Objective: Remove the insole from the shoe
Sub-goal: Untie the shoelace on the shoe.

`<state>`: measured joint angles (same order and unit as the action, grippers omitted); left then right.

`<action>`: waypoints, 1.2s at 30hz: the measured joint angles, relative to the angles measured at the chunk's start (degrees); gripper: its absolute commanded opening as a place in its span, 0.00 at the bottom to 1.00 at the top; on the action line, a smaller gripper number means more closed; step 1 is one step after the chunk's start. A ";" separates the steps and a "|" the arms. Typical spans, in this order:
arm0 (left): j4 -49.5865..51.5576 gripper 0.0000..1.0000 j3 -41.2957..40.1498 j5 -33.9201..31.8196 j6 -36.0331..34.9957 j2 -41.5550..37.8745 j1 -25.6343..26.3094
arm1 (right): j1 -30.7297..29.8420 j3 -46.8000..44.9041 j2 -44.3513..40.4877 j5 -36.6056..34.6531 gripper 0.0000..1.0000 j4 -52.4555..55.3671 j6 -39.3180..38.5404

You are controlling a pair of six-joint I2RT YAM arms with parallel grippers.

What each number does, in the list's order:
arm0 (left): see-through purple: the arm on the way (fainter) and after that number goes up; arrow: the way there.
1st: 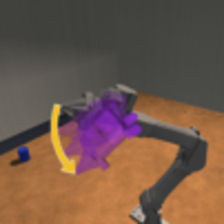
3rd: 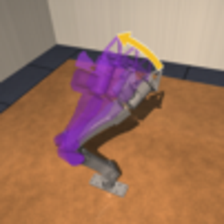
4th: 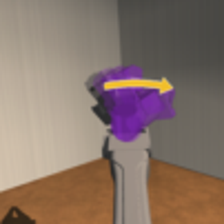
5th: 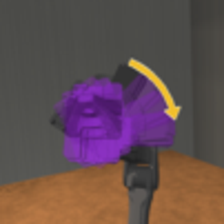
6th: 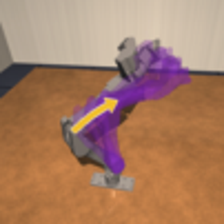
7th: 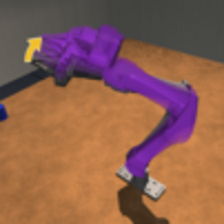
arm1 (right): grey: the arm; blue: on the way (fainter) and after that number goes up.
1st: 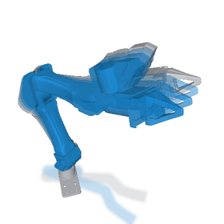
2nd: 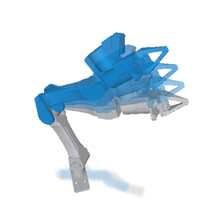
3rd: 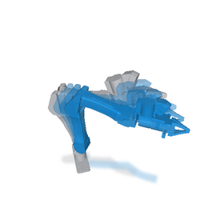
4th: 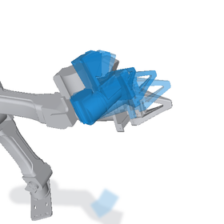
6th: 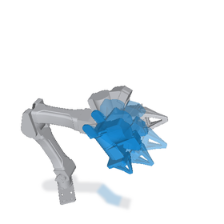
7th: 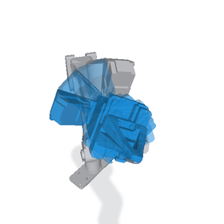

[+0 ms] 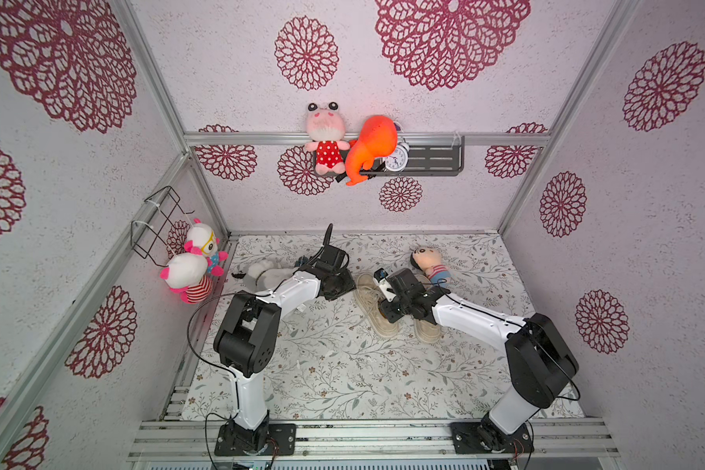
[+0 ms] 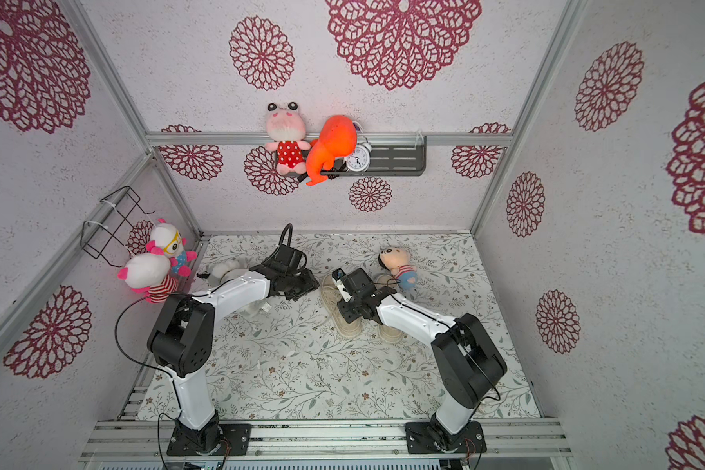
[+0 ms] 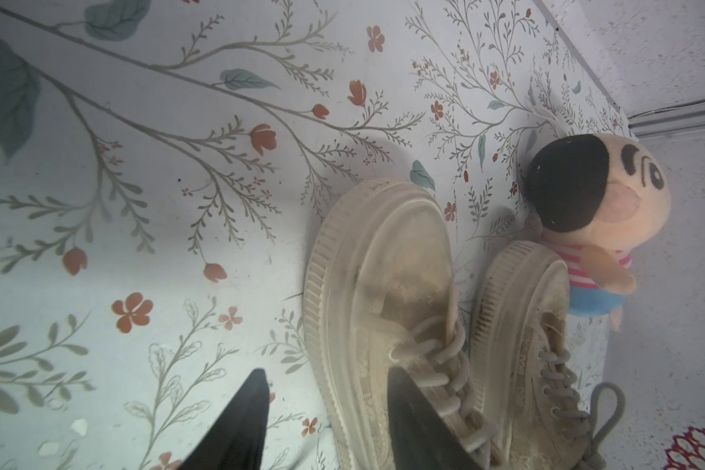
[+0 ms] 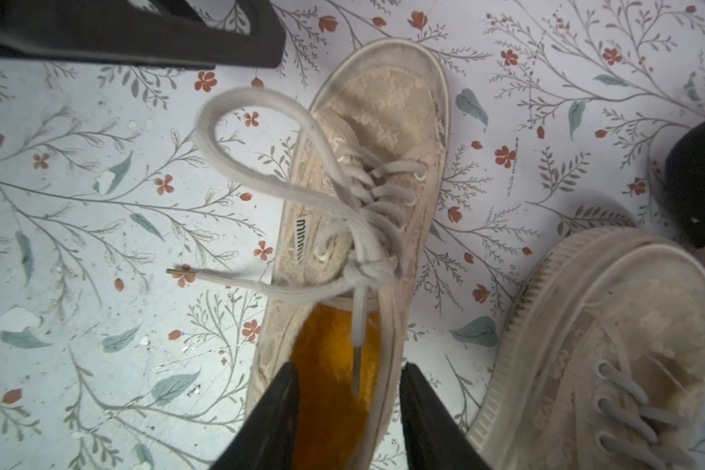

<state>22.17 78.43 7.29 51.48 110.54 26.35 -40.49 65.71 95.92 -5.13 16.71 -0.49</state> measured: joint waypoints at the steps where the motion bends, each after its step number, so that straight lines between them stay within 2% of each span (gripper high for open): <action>1: 0.02 0.50 0.37 -0.04 0.28 0.17 0.00 | -0.48 0.74 0.72 -1.27 0.43 -0.04 -0.55; 7: 0.00 0.50 1.40 -0.26 1.51 0.42 0.00 | -3.50 2.84 3.85 -8.85 0.40 -0.13 -3.30; 12: 0.07 0.50 1.46 -0.24 1.95 0.50 0.00 | -4.44 2.84 4.15 -12.83 0.42 -0.07 -4.46; 24: 0.02 0.51 2.80 0.81 2.16 4.26 0.00 | -4.48 -1.05 2.73 -14.60 0.44 -1.40 -4.44; 27: 0.02 0.53 2.80 1.40 2.38 4.37 0.02 | -4.48 -1.05 2.73 -14.64 0.38 -2.05 -4.31; 32: -0.07 0.54 2.86 2.40 2.78 4.50 0.02 | -4.50 -1.05 2.86 -15.56 0.20 -3.69 -4.44; 36: -0.33 0.56 3.19 2.95 2.99 5.51 0.02 | -4.50 -1.03 3.23 -16.35 0.10 -5.18 -4.79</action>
<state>21.85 81.62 10.24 54.48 116.05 26.37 -44.99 64.69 99.15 -21.47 11.53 -5.28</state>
